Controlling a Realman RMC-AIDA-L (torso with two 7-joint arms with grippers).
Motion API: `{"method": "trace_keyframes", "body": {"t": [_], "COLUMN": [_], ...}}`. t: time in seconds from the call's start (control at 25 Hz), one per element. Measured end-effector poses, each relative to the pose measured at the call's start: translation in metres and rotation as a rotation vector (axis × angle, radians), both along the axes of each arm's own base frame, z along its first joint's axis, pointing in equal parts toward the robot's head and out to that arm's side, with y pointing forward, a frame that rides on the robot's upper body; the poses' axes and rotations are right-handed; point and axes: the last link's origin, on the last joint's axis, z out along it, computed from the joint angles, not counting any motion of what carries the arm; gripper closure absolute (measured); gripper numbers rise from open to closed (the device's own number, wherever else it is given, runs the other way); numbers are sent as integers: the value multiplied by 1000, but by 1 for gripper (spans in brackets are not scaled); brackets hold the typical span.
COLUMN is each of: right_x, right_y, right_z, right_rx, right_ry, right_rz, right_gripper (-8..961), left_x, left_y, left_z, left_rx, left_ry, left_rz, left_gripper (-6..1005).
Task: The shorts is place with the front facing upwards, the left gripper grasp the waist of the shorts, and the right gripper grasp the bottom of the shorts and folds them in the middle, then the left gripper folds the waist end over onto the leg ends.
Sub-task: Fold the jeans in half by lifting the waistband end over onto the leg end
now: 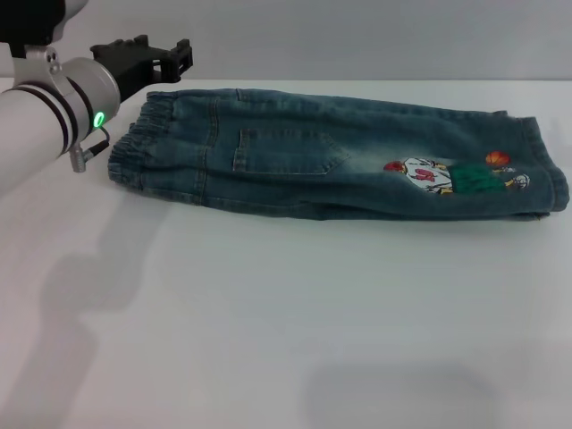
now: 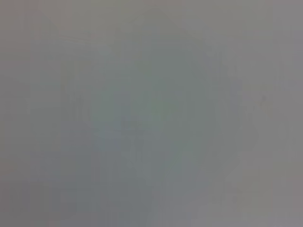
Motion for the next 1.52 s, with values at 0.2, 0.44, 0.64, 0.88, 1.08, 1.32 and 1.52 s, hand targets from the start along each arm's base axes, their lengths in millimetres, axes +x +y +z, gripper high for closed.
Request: {"method": "trace_keyframes", "body": {"t": [0.2, 0.44, 0.64, 0.88, 1.08, 1.32, 1.52], "right_x": [-4, -14, -9, -13, -20, -16, -15], "right_y": [-9, -31, -41, -44, -49, -54, -57], "right_z": [-22, -49, -73, -109, -122, -123, -123], "right_rx": [-34, 4, -1, -81, -124, -129, -129], "right_ry": [-3, -10, -16, -44, -41, -31, -25], "right_rz": [47, 202, 278, 360, 383, 367, 360], "right_gripper": [378, 149, 207, 352, 540, 786, 935], "left_x": [-1, -10, -30, -35, -49, -57, -64], "left_y": [-7, -13, -23, -27, -27, -29, -29], "left_z": [3, 4, 7, 9, 18, 11, 4], "left_rx": [-26, -74, -136, -139, -168, -211, -241], "left_ry": [3, 16, 17, 13, 3, 19, 31], "left_rz": [15, 67, 169, 188, 271, 305, 330], "left_gripper": [417, 242, 174, 153, 153, 153, 153]}}
